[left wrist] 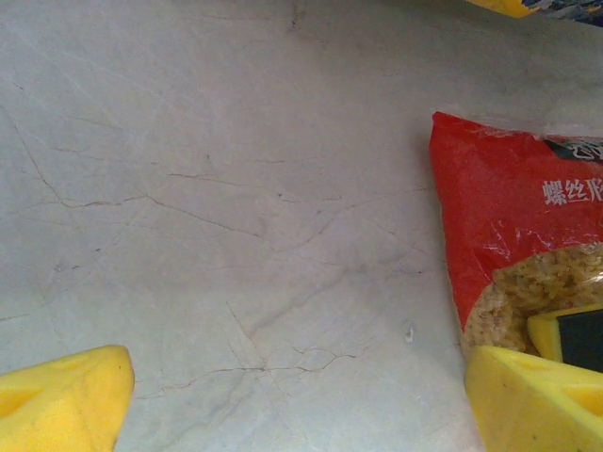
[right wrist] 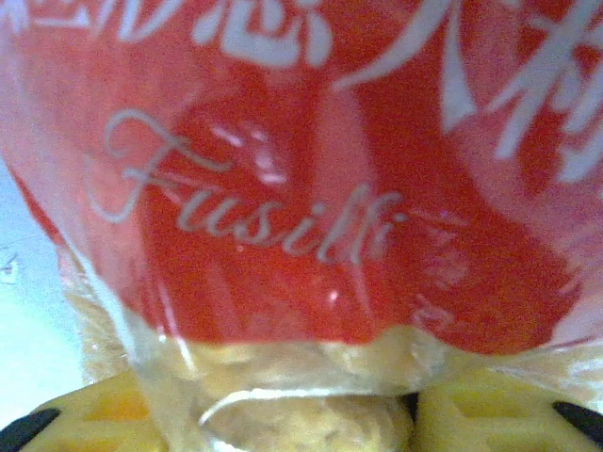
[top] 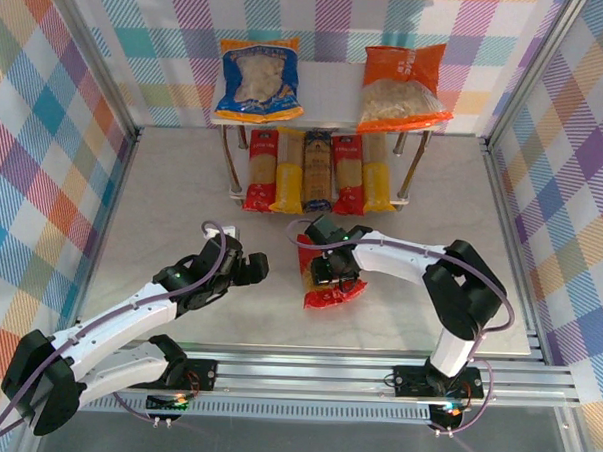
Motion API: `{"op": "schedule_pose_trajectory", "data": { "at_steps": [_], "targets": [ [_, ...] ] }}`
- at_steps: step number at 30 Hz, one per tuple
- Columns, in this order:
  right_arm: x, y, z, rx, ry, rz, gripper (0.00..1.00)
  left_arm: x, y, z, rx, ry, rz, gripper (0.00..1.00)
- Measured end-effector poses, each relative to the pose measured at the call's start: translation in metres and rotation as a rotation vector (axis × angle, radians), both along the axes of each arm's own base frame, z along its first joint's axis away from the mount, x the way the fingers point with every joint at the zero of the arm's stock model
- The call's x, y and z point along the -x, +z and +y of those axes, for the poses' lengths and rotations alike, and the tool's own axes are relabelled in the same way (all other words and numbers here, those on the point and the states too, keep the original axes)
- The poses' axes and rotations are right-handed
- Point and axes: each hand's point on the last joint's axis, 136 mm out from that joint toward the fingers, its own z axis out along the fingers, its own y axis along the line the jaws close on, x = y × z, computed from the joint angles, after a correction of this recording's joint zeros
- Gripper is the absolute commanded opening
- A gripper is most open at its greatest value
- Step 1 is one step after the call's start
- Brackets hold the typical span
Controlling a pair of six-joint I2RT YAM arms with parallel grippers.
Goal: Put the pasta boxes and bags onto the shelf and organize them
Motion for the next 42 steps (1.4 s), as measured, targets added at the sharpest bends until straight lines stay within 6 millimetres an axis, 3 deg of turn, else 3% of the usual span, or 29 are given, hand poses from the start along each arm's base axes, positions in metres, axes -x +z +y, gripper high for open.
{"op": "schedule_pose_trajectory", "data": {
  "at_steps": [5, 8, 9, 19, 26, 36, 39, 42],
  "targets": [
    [0.002, 0.001, -0.001, -0.029, -0.001, -0.013, 0.23, 0.001, -0.001, 0.0, 0.003, -0.002, 0.004, 0.91],
    [0.004, 0.003, -0.002, -0.044, -0.001, -0.019, 0.02, 0.002, -0.001, 0.001, 0.004, -0.001, 0.002, 0.91],
    [0.005, 0.003, -0.003, -0.048, -0.001, -0.017, 0.0, 0.001, -0.001, 0.001, 0.006, 0.0, 0.002, 0.91],
    [0.026, 0.014, -0.017, -0.035, 0.006, 0.023, 0.0, 0.001, -0.001, 0.002, 0.007, 0.005, 0.001, 0.86],
    [0.03, 0.05, -0.022, -0.089, 0.019, -0.031, 0.0, 0.002, -0.002, 0.004, 0.009, 0.008, 0.001, 0.84],
    [0.041, 0.07, -0.04, -0.057, 0.042, -0.048, 0.0, 0.002, -0.002, 0.004, 0.013, 0.009, 0.004, 0.84],
    [0.04, 0.092, -0.041, -0.066, 0.056, -0.088, 0.0, 0.001, -0.002, 0.004, 0.012, 0.009, 0.005, 0.84],
    [0.033, 0.128, -0.037, -0.103, 0.078, -0.165, 0.0, 0.001, -0.003, 0.003, 0.011, 0.008, 0.007, 0.84]
  ]
}}
